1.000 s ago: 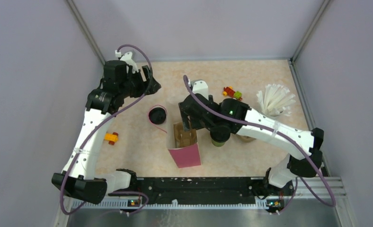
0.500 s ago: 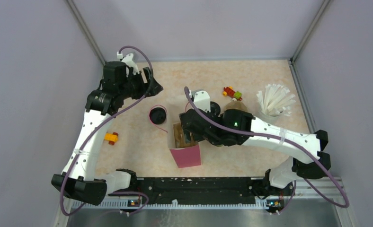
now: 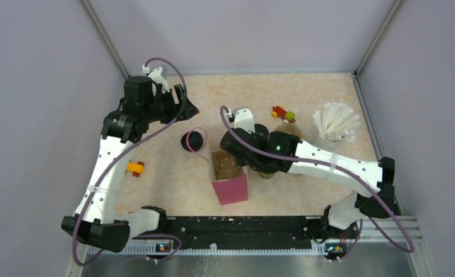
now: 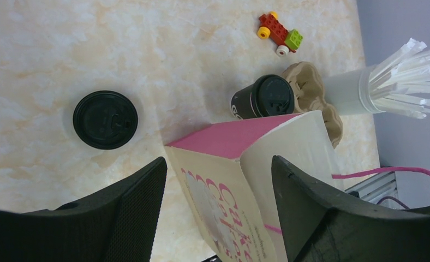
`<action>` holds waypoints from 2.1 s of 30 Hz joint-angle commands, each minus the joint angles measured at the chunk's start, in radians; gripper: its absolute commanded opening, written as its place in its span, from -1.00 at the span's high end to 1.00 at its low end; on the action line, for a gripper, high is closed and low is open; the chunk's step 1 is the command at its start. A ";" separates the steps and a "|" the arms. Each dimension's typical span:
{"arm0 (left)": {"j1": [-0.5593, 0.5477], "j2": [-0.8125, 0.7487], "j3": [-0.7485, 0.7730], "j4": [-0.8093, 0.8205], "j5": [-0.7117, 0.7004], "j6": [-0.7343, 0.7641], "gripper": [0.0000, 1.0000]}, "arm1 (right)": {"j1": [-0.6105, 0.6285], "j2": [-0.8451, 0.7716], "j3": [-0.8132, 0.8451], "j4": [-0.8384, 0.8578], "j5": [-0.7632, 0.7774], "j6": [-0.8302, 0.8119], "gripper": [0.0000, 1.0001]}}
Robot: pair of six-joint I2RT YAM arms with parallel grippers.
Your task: Pack the takeout coffee
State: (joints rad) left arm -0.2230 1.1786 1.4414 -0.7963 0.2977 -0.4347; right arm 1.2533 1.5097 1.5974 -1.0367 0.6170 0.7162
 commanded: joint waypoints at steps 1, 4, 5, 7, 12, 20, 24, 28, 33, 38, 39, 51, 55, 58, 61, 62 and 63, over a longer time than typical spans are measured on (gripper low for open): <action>0.005 0.010 0.142 -0.153 -0.035 0.080 -0.51 | -0.006 -0.050 -0.016 0.192 -0.091 -0.174 0.71; 0.005 0.019 0.231 -0.284 -0.053 0.135 -0.52 | -0.024 -0.059 -0.031 0.246 -0.125 -0.277 0.91; 0.005 0.017 0.246 -0.316 -0.060 0.144 -0.52 | -0.030 -0.067 -0.042 0.278 -0.141 -0.322 0.96; 0.005 -0.004 0.250 -0.348 -0.065 0.153 -0.53 | -0.046 -0.093 -0.065 0.359 -0.203 -0.415 1.00; 0.005 -0.080 0.201 -0.349 -0.032 0.160 -0.55 | -0.132 -0.131 -0.118 0.538 -0.399 -0.612 0.93; 0.005 -0.088 0.179 -0.374 0.005 0.205 -0.54 | -0.196 -0.097 -0.113 0.557 -0.529 -0.804 0.96; 0.005 -0.100 0.116 -0.360 -0.023 0.231 -0.56 | -0.215 -0.100 -0.161 0.634 -0.570 -0.888 0.97; 0.005 -0.088 0.118 -0.376 -0.119 0.106 -0.42 | -0.239 -0.087 -0.173 0.663 -0.656 -0.967 0.98; 0.005 -0.069 0.200 -0.429 -0.122 0.152 -0.54 | -0.257 -0.101 -0.209 0.709 -0.753 -1.043 0.98; 0.005 -0.120 0.102 -0.428 0.010 0.193 -0.58 | -0.260 -0.133 -0.267 0.750 -0.758 -1.093 0.98; 0.005 -0.134 0.087 -0.422 0.022 0.186 -0.58 | -0.260 -0.136 -0.274 0.751 -0.753 -1.099 0.98; 0.005 -0.148 -0.015 -0.343 -0.046 0.247 -0.37 | -0.264 -0.174 -0.305 0.760 -0.756 -1.119 0.99; 0.004 -0.164 -0.063 -0.312 0.024 0.234 -0.01 | -0.263 -0.172 -0.300 0.760 -0.754 -1.110 0.99; 0.005 -0.160 -0.067 -0.311 0.038 0.238 0.16 | -0.263 -0.168 -0.292 0.760 -0.754 -1.103 0.99; 0.005 -0.165 -0.073 -0.286 0.050 0.236 0.50 | -0.263 -0.166 -0.291 0.763 -0.748 -1.105 0.95; 0.005 -0.165 -0.076 -0.281 0.054 0.233 0.64 | -0.264 -0.166 -0.291 0.767 -0.742 -1.099 0.88; 0.005 -0.163 -0.078 -0.279 0.061 0.231 0.78 | -0.263 -0.168 -0.288 0.770 -0.735 -1.087 0.76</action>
State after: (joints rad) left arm -0.2230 1.0340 1.3712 -1.1473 0.3191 -0.2073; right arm 0.9989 1.3727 1.2888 -0.3218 -0.1211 -0.3889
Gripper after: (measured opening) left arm 0.207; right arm 0.042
